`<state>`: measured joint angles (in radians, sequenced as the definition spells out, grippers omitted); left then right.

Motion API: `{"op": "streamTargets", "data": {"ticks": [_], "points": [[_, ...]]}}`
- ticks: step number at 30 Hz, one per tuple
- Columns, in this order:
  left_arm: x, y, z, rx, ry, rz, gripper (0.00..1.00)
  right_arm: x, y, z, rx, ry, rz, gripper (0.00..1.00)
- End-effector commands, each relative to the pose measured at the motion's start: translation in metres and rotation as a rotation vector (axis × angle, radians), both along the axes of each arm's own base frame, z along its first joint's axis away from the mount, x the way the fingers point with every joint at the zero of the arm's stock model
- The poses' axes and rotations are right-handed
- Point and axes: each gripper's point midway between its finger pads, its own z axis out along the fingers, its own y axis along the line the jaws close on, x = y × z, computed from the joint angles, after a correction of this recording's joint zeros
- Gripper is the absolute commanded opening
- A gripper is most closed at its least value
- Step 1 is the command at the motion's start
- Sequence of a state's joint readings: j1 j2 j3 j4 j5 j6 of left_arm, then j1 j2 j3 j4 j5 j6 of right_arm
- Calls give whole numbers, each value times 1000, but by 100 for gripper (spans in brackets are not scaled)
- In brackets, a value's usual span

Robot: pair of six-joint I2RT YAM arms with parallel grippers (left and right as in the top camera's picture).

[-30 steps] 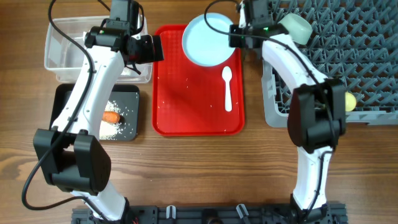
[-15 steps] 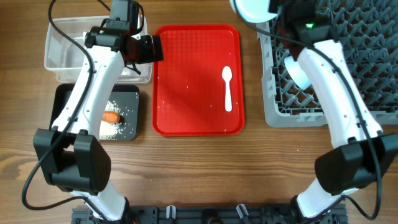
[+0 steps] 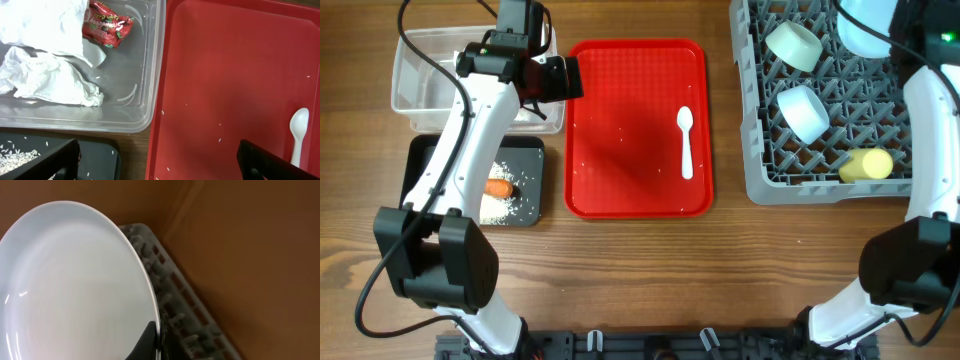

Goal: Sort waste into correct bins and load items into the dishwasher rack
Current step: 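Carry the white plate into the rack and stand it upright, then reach the right gripper to the white spoon and grasp it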

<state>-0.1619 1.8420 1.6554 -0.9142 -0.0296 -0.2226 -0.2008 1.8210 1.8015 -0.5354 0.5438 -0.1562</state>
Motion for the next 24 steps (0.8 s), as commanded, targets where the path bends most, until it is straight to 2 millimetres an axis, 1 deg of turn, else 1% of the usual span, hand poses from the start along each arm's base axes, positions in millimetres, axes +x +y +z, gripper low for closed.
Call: {"op": "streamTargets", "data": {"ticks": [1, 3, 6, 7, 15, 19, 21, 22, 23, 24], "points": [[2, 3, 3, 13, -10, 2, 100, -16, -25, 15, -96, 63, -6, 4], [2, 3, 3, 13, -10, 2, 100, -20, -38, 8, -140, 135, 7, 4], [2, 3, 3, 13, -10, 2, 100, -16, -41, -7, -209, 256, 86, 4], [2, 3, 3, 13, -10, 2, 100, -13, -42, -15, -220, 289, 101, 4], [2, 3, 3, 13, -10, 2, 100, -6, -59, -64, -213, 417, 113, 4], [2, 3, 3, 13, -10, 2, 100, -2, -63, -71, -211, 418, 109, 4], [2, 3, 3, 13, -10, 2, 100, 1, -57, -76, -188, 416, 144, 4], [2, 3, 3, 13, -10, 2, 100, 3, -52, -80, -170, 414, 177, 6], [2, 3, 3, 13, -10, 2, 100, 5, -48, -83, -154, 414, 202, 11], [2, 3, 3, 13, -10, 2, 100, 7, -40, -88, -126, 415, 245, 22]]}}
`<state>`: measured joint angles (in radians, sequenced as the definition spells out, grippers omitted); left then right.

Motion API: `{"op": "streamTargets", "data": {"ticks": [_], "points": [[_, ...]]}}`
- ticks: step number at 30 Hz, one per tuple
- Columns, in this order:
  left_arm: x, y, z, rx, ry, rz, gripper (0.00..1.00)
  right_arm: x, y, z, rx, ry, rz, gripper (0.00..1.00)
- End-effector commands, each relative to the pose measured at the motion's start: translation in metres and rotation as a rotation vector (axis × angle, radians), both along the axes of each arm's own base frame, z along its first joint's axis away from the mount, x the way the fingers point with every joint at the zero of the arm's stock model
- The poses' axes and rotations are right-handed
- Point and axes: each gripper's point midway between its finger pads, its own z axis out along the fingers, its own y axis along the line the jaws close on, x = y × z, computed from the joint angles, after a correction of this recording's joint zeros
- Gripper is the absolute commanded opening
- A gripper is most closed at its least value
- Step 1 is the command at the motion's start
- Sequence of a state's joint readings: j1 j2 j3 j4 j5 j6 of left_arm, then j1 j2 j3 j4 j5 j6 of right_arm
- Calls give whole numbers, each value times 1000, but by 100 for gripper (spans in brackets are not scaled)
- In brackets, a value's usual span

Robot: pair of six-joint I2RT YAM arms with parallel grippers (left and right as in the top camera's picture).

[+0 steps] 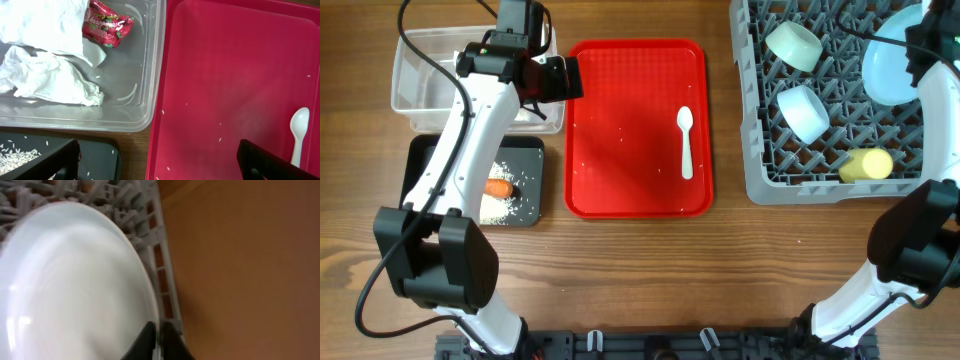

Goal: Sort waste into correct bins and load items into the dishwasher rack
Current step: 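Reach the right gripper to the white spoon and grasp it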

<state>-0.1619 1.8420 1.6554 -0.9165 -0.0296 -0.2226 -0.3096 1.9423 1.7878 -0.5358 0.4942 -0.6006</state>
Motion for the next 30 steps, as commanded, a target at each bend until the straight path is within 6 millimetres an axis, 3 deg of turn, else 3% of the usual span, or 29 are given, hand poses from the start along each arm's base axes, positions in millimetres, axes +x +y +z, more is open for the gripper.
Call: {"op": "streamTargets", "data": {"ticks": [1, 3, 4, 6, 9, 12, 14, 15, 17, 19, 21, 22, 24, 27, 30], "points": [[2, 3, 3, 13, -12, 2, 100, 9, 16, -22, 100, 22, 94, 34], [2, 3, 3, 13, -12, 2, 100, 10, 26, -28, 152, 27, 135, 55], [2, 3, 3, 13, -12, 2, 100, 12, 28, -28, 190, -9, 109, 74], [2, 3, 3, 13, -12, 2, 100, 11, 28, -26, 249, -78, 40, 96], [2, 3, 3, 13, -12, 2, 100, 15, 49, 10, 359, -217, 63, 100], [2, 3, 3, 13, -12, 2, 100, 15, 133, 87, 621, -397, 384, 100], [2, 3, 3, 13, -12, 2, 100, -3, 210, 136, 925, -462, 682, 100], [2, 3, 3, 13, -12, 2, 100, -10, 234, 142, 1036, -446, 740, 100], [2, 3, 3, 13, -12, 2, 100, -18, 275, 123, 1167, -334, 736, 100], [2, 3, 3, 13, -12, 2, 100, -26, 317, 72, 1138, -141, 623, 99], [2, 3, 3, 13, -12, 2, 100, -37, 344, 24, 1037, 12, 464, 100], [2, 3, 3, 13, -12, 2, 100, -42, 353, 7, 1014, 57, 401, 100], [2, 3, 3, 13, -12, 2, 100, -53, 396, -30, 1031, 181, 404, 100], [2, 3, 3, 13, -12, 2, 100, -65, 430, -77, 1005, 333, 404, 100], [2, 3, 3, 13, -12, 2, 100, -71, 431, -131, 970, 453, 303, 95]]}}
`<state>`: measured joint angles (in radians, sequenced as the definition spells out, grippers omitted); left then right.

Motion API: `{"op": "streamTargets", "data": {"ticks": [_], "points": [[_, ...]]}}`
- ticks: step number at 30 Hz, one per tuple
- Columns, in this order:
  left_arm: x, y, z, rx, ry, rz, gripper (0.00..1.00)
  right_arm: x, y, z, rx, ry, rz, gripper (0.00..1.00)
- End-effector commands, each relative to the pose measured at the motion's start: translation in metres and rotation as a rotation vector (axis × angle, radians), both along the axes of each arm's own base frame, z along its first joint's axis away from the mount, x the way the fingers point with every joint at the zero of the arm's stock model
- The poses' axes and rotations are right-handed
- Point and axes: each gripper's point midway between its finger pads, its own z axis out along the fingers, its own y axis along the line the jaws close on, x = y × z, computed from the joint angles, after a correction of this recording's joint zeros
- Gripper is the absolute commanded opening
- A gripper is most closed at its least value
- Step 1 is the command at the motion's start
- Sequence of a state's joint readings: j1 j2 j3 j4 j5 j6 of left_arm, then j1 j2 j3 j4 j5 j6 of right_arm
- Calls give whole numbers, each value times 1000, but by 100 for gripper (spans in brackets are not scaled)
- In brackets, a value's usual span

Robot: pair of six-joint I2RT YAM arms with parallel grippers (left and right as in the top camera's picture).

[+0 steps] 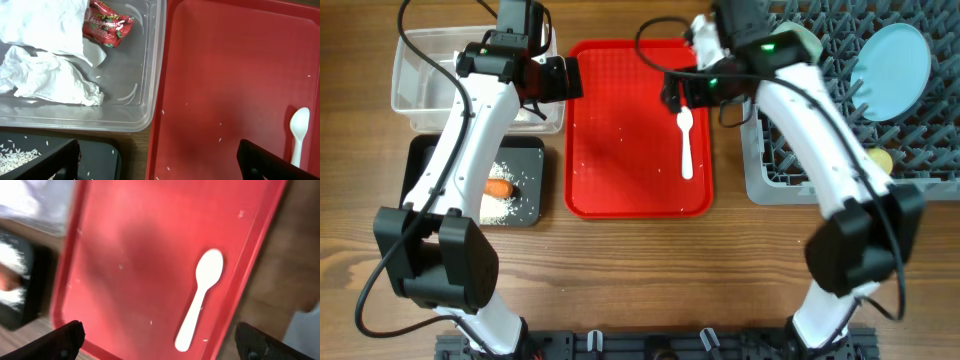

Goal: Sort waste into correct bins and load items into the dishwasher rack
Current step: 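Reach the right gripper to the white spoon and grasp it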

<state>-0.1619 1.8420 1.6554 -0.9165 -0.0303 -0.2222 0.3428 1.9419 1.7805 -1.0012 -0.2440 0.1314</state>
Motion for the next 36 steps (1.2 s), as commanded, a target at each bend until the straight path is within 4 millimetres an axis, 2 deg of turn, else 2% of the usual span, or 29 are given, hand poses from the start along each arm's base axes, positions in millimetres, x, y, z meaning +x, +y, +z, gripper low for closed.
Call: {"op": "streamTargets", "data": {"ticks": [1, 2, 4, 9, 13, 16, 21, 25, 27, 29, 30, 36], "points": [[2, 2, 3, 12, -12, 2, 100, -5, -7, -71, -100, 168, -41, 88], [2, 2, 3, 12, -12, 2, 100, -10, -9, -90, -121, 223, -40, 83], [2, 2, 3, 12, -12, 2, 100, -15, -11, -108, -140, 273, -39, 76], [2, 2, 3, 12, -12, 2, 100, 1, -9, -115, -143, 213, -37, 58], [2, 2, 3, 12, -12, 2, 100, 4, -8, -127, -146, 219, -37, 52], [2, 2, 3, 12, -12, 2, 100, 4, -12, -141, -179, 236, -45, 52], [2, 2, 3, 12, -12, 2, 100, 5, -16, -154, -203, 244, -50, 51], [2, 2, 3, 12, -12, 2, 100, 5, -16, -168, -209, 262, -49, 40], [2, 2, 3, 12, -12, 2, 100, 4, -16, -171, -212, 268, -48, 35], [2, 2, 3, 12, -12, 2, 100, 4, -16, -171, -211, 267, -48, 14], [2, 2, 3, 12, -12, 2, 100, 5, -16, -171, -211, 267, -48, 9], [2, 2, 3, 12, -12, 2, 100, 10, -15, -167, -203, 246, -48, 4]]}}
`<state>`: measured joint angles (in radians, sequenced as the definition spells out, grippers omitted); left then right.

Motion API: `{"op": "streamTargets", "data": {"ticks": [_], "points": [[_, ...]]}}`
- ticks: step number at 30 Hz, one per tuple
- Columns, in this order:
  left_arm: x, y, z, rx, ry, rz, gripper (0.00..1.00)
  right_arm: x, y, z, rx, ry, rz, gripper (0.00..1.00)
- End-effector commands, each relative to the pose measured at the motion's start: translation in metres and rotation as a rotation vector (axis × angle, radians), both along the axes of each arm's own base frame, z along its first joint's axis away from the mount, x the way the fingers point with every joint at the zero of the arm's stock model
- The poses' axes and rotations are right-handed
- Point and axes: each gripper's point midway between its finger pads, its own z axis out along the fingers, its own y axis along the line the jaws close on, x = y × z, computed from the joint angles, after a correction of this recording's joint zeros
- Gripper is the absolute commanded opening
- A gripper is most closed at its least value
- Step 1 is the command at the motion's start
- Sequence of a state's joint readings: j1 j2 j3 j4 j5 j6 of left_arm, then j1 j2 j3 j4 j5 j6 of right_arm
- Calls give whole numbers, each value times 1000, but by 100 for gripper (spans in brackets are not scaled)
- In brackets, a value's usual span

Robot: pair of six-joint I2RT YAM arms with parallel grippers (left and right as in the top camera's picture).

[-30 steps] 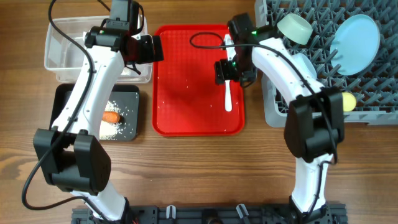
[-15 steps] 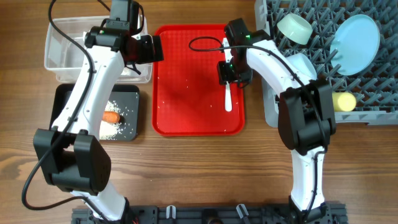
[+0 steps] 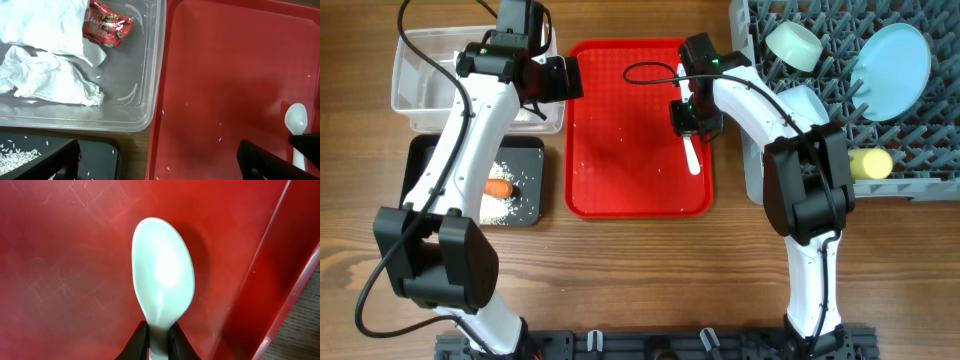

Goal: Sort waste into correct bins and load items into the dishwasher rack
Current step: 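Reach the right gripper to the white spoon and grasp it, then carry the white spoon into the rack and release it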

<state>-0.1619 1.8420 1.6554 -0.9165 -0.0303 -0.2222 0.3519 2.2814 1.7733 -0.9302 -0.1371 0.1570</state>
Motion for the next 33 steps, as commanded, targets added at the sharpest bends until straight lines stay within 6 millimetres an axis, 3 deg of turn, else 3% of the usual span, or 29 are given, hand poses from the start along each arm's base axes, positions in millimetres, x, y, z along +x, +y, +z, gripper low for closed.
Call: {"op": "streamTargets", "data": {"ticks": [1, 3, 4, 9, 10, 13, 16, 18, 21, 24, 28, 33], "points": [[2, 2, 3, 12, -12, 2, 100, 4, -3, -7, -5, 8, 9, 4], [2, 2, 3, 12, -12, 2, 100, 11, 11, 40, 122, -60, 102, 4], [2, 2, 3, 12, -12, 2, 100, 14, 10, 53, 133, -89, 99, 4], [2, 2, 3, 12, -12, 2, 100, 30, -9, 166, 191, -357, 83, 4], [2, 2, 3, 12, -12, 2, 100, 32, -15, 178, 196, -388, 73, 4], [2, 2, 3, 12, -12, 2, 100, 39, -52, 220, 189, -496, 0, 4], [2, 2, 3, 12, -12, 2, 100, 45, -125, 246, 94, -576, -139, 4], [2, 2, 3, 12, -12, 2, 100, 47, -181, 248, 28, -595, -215, 4], [2, 2, 3, 12, -12, 2, 100, 46, -235, 246, -91, -602, -300, 4], [2, 2, 3, 12, -12, 2, 100, 40, -276, 247, -272, -601, -338, 4], [2, 2, 3, 12, -12, 2, 100, 37, -301, 237, -416, -561, -303, 4], [2, 2, 3, 12, -12, 2, 100, 42, -305, 181, -438, -443, -233, 4]]}}
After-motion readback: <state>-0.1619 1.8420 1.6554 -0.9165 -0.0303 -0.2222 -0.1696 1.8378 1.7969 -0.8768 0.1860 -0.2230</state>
